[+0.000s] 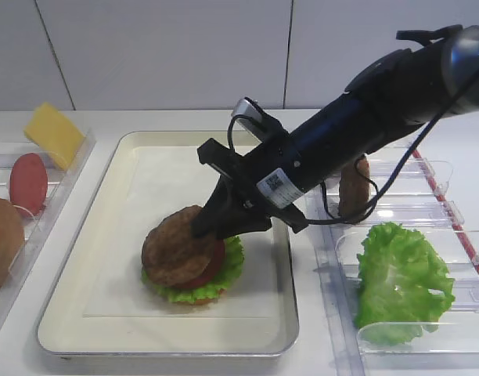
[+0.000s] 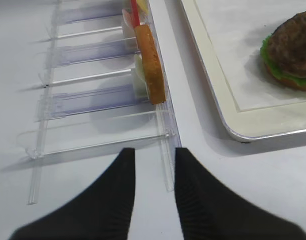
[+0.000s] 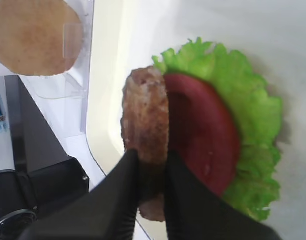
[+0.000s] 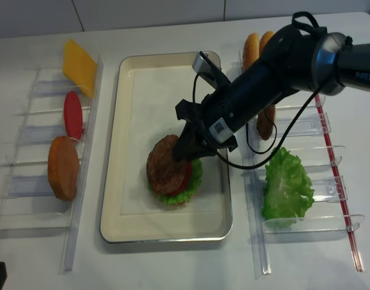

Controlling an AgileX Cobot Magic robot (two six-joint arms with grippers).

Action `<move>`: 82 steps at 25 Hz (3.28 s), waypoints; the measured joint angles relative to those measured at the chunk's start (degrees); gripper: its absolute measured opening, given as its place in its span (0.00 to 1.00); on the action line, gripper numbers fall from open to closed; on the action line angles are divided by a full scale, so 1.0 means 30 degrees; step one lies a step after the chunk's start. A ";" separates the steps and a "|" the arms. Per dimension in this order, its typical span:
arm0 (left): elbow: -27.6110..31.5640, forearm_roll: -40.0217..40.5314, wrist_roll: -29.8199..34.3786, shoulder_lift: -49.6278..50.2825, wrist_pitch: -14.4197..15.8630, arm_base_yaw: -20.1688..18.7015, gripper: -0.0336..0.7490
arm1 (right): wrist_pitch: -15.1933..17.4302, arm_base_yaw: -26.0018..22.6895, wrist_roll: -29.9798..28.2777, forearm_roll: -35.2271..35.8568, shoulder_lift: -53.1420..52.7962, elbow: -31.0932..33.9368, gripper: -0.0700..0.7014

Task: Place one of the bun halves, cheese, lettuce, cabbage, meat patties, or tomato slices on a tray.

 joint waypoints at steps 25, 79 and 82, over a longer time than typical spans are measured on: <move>0.0000 0.0000 0.0000 0.0000 0.0000 0.0000 0.28 | -0.0784 -0.0134 0.1025 -0.1678 0.0000 0.0000 0.52; 0.0000 0.0000 0.0000 0.0000 0.0000 0.0000 0.28 | 0.4873 -0.0869 1.4346 -2.4467 -2.7436 0.7924 0.54; 0.0000 0.0000 0.0000 0.0000 0.0000 0.0000 0.28 | 0.4947 -0.2932 1.3405 -2.4120 -2.9959 0.8723 0.54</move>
